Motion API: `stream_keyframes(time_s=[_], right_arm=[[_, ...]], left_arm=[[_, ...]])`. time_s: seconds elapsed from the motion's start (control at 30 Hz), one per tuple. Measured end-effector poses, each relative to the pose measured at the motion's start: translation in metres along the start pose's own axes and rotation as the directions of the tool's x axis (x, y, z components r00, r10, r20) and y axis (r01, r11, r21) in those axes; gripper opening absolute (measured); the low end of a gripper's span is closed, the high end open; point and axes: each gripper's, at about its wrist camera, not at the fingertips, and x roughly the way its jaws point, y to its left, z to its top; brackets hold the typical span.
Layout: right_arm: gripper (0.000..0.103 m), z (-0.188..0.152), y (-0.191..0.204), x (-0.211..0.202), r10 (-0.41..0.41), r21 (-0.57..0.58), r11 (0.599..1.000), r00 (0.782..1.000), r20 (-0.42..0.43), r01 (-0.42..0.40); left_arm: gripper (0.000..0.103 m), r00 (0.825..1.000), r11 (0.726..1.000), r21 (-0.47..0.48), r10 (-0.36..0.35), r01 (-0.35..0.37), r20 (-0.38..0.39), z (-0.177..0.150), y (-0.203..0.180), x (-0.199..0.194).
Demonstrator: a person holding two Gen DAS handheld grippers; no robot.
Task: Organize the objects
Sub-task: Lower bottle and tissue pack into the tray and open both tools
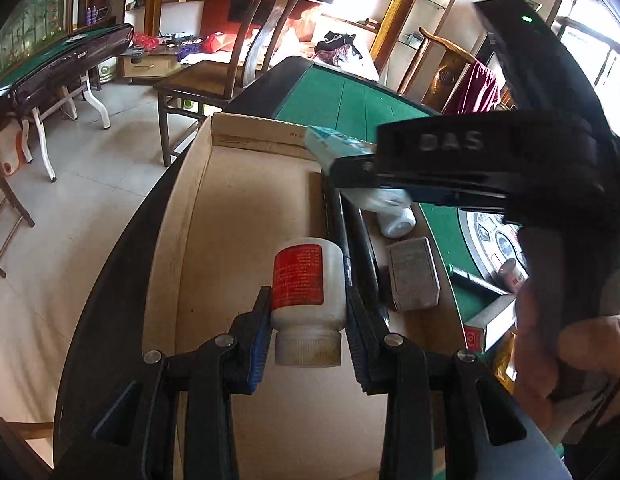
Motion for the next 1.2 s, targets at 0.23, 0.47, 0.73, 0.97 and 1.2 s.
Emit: stream_keyframes(time_s=[0.23, 0.47, 0.73, 0.97, 1.2], right_arm=[[0.05, 0.016, 0.001, 0.029, -0.033, -0.006, 0.999, 0.999, -0.026, 0.033], [0.051, 0.023, -0.007, 0.036, -0.025, 0.002, 1.0, 0.999, -0.029, 0.026], [0.056, 0.02, -0.005, 0.036, -0.032, -0.006, 0.999, 0.999, -0.024, 0.032], [0.057, 0.02, -0.009, 0.035, -0.003, 0.005, 1.0, 0.999, -0.036, 0.004], [0.061, 0.021, -0.002, 0.024, 0.062, 0.013, 0.998, 0.998, -0.009, -0.062]], left_arm=[[0.033, 0.999, 0.998, -0.061, -0.037, 0.035, -0.04, 0.004, 0.006, 0.019], [0.033, 0.998, 0.996, -0.085, -0.04, 0.035, -0.057, 0.004, 0.011, 0.027], [0.033, 0.998, 0.996, -0.078, -0.035, 0.031, -0.052, 0.005, 0.007, 0.025], [0.044, 0.998, 0.997, -0.066, -0.031, 0.027, -0.049, 0.004, 0.004, 0.019], [0.049, 1.0, 0.998, -0.064, -0.018, 0.016, -0.02, 0.001, 0.005, 0.005]])
